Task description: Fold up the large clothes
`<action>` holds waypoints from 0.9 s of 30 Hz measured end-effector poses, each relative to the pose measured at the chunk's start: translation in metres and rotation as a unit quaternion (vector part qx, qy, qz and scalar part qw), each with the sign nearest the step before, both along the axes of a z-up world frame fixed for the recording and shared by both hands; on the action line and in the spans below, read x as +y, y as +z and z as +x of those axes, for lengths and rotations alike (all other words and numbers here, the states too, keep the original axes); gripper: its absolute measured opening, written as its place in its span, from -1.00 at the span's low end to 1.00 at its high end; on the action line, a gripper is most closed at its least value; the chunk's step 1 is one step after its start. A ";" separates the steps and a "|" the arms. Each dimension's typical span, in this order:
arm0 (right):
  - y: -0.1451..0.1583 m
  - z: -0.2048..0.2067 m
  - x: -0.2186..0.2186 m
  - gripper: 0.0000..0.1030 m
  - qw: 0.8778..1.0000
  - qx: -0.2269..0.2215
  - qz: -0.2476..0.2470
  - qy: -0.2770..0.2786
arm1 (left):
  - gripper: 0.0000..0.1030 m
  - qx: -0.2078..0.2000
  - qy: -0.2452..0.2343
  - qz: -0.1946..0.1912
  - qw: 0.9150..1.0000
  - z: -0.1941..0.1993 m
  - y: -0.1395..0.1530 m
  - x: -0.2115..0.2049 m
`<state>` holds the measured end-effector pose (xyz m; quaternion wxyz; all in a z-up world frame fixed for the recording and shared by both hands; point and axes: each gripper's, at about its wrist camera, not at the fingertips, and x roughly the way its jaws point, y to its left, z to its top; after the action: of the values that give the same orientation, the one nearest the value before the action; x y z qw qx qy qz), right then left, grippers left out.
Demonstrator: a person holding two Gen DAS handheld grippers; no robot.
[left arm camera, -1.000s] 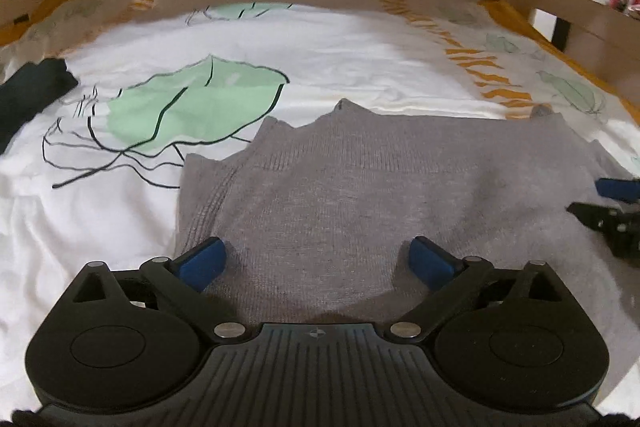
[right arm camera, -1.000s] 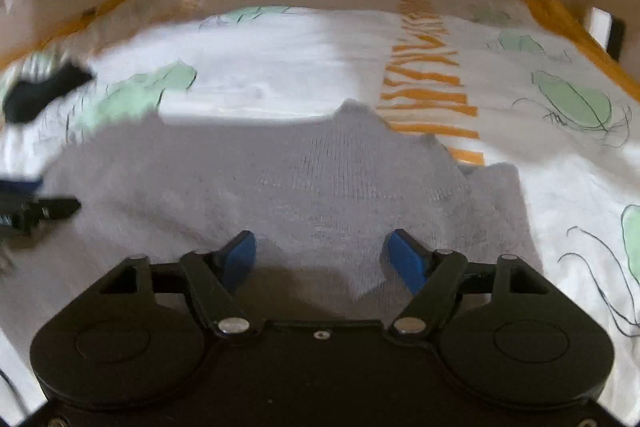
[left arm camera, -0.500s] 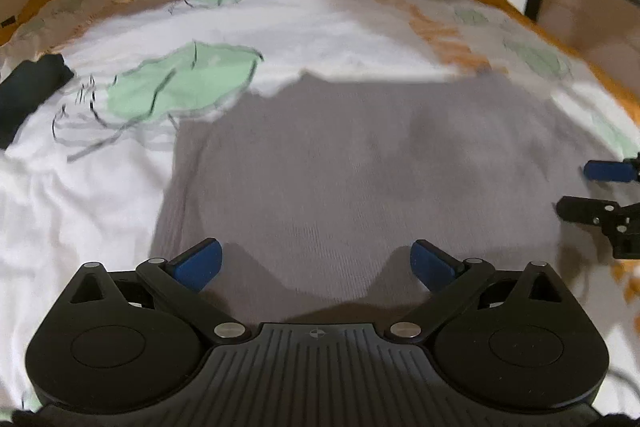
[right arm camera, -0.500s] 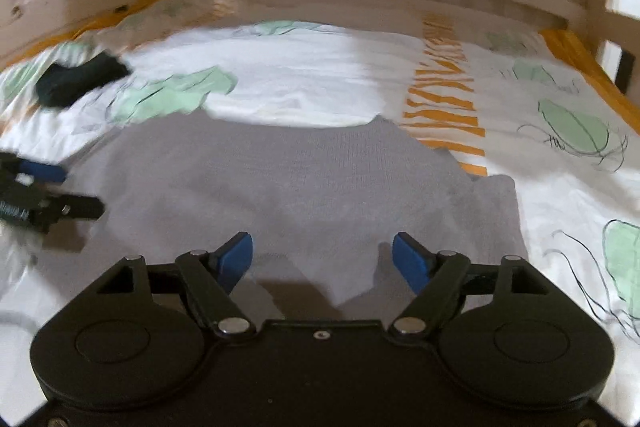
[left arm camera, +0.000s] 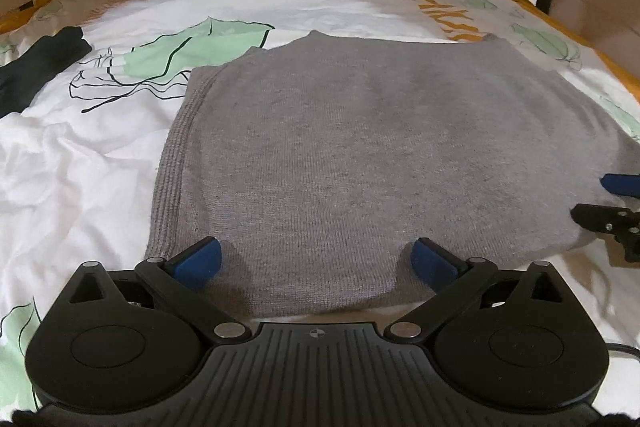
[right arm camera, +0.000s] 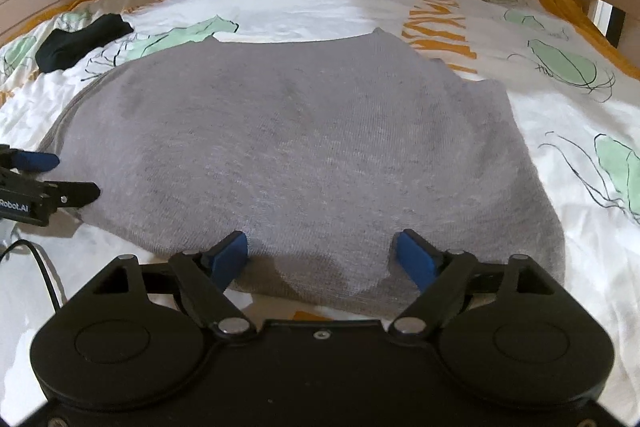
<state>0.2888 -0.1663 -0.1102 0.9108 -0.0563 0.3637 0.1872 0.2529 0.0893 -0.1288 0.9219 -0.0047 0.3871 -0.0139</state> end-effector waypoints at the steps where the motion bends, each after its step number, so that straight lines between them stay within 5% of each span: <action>1: -0.001 -0.003 0.000 0.64 1.000 -0.003 0.001 -0.002 | 1.00 -0.002 0.000 0.000 1.000 -0.002 0.000 0.001; 8: 0.000 -0.004 -0.004 0.73 1.000 0.005 0.017 0.001 | 0.99 0.003 -0.011 -0.018 1.000 -0.005 0.005 0.008; 14: 0.018 -0.020 -0.035 0.73 0.994 0.044 0.097 -0.011 | 0.96 -0.015 0.041 -0.123 0.991 -0.041 0.021 0.042; 19: 0.018 -0.044 -0.084 0.73 0.978 0.084 0.172 -0.080 | 0.96 0.003 0.108 -0.167 0.980 -0.067 0.017 0.073; 27: -0.002 -0.028 -0.128 0.74 0.939 0.101 0.300 -0.135 | 0.97 0.004 0.104 -0.231 0.968 -0.030 0.008 0.089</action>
<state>0.2610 -0.2941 -0.1120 0.8605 0.2884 0.3849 0.1677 0.2232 0.1781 -0.1207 0.8907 -0.2573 0.3747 -0.0071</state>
